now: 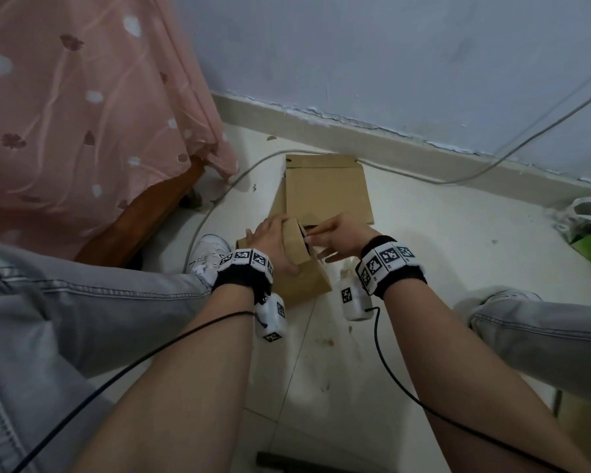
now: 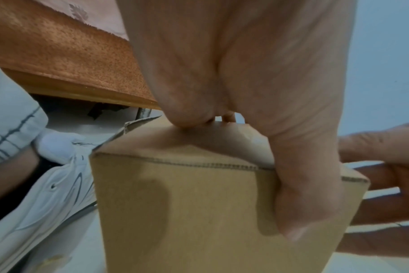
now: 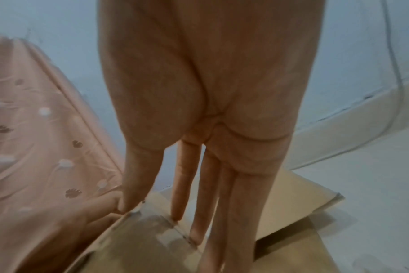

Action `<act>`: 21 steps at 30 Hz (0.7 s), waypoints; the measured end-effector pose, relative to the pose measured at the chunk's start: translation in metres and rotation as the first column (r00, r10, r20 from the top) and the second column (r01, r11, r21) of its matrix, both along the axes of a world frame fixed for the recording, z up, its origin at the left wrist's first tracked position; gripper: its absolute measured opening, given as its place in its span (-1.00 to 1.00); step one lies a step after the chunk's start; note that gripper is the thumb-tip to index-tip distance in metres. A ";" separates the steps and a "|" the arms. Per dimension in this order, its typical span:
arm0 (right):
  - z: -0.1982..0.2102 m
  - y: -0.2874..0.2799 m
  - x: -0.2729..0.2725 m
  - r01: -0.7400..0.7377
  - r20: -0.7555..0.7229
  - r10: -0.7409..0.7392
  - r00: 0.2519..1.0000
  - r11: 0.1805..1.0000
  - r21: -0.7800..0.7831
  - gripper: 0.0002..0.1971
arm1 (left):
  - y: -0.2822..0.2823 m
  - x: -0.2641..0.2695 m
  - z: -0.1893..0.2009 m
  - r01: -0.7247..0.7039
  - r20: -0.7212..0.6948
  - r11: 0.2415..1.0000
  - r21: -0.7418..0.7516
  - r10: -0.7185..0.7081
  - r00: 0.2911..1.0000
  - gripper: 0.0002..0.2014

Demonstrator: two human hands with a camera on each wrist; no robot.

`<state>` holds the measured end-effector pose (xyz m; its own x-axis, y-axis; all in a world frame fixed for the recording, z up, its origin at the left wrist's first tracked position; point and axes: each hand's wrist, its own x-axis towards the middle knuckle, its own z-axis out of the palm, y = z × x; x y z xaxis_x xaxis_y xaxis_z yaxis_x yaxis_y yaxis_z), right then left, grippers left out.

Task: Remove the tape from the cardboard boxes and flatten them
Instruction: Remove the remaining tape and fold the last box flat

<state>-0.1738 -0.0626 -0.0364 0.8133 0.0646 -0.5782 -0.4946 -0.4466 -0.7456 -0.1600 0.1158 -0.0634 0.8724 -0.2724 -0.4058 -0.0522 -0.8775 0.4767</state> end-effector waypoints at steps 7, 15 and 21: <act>0.002 0.013 0.007 0.043 0.028 -0.041 0.999 0.994 -0.104 -0.78 | -0.002 0.000 -0.003 -0.036 -0.006 0.999 -0.026 0.035 0.999 0.10; 0.000 0.010 0.003 0.153 -0.011 -0.153 0.988 0.988 -0.020 -0.71 | -0.003 -0.003 -0.006 -0.042 0.006 0.998 -0.053 0.043 0.999 0.09; 0.003 0.013 0.004 0.196 -0.040 -0.197 0.980 0.980 -0.038 -0.81 | -0.004 -0.003 -0.008 -0.053 0.003 0.995 -0.081 0.054 0.999 0.09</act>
